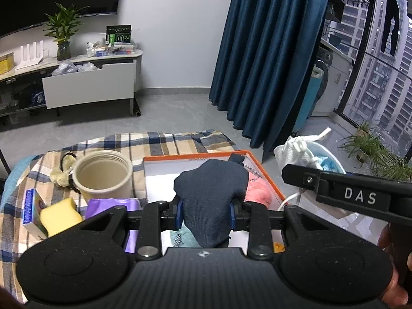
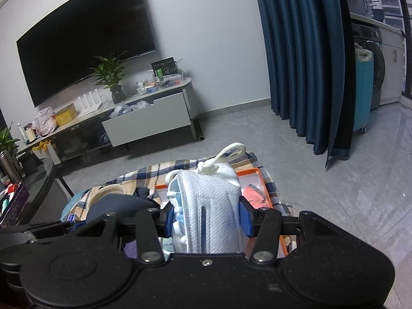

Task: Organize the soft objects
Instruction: 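Carry the navy cloth and white mask over the box with both grippers, then open both grippers to drop the navy cloth and mask into the box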

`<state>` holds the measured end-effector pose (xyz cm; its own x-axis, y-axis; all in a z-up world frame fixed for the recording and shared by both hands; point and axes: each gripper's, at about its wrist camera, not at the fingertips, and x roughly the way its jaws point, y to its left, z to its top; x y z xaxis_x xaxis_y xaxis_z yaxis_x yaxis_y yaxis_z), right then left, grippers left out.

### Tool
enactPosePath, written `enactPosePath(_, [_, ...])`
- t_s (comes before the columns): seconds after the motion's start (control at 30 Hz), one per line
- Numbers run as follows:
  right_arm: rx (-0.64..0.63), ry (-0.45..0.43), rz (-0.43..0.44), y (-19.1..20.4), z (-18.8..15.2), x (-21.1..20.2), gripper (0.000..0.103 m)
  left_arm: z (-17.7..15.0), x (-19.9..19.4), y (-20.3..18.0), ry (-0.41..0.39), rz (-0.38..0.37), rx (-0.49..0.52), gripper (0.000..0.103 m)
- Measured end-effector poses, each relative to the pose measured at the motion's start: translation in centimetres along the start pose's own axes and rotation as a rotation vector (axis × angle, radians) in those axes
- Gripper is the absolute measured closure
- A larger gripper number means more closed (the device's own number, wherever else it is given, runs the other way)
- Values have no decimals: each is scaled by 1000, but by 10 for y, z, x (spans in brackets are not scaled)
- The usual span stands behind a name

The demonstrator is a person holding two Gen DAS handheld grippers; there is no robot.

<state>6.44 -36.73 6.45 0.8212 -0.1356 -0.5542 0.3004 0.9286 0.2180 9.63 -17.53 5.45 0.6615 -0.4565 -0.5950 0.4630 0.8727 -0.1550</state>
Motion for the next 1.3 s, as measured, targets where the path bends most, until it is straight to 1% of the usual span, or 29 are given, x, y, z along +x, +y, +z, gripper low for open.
enactPosePath(0.37, [23,22,-36,-16,1,12,44,-3,20,-12,44,-34,17,70])
enactPosePath(0.47, [28,30,-45,-19,0,15,43,-2,24,-12,55,-37,14,69])
enactPosePath(0.53, [36,36,-46,-22,-2,16,40,-2,27,-13,64,-41,11,69])
enactPosePath(0.67, [44,45,-58,-26,-5,18,36,-5,33,-17,88,-79,12,61])
enactPosePath(0.8, [49,53,-69,-28,-6,16,33,-10,34,-19,104,-81,13,45])
enactPosePath(0.87, [53,50,-73,-28,-7,15,32,-10,32,-17,100,-80,9,42])
enactPosePath(0.9, [57,49,-71,-29,-6,14,30,-9,30,-16,95,-79,6,38])
enactPosePath(1.17, [37,56,-70,-21,-5,9,24,-5,16,-9,56,-55,-9,31])
enactPosePath(1.2, [35,60,-69,-20,-5,8,21,-4,15,-9,53,-50,-6,30])
enactPosePath(1.27, [41,70,-56,-20,-4,7,20,-5,12,-7,48,-42,-1,28])
enactPosePath(1.3, [45,60,-64,-19,-3,6,20,-5,10,-6,45,-39,-6,28])
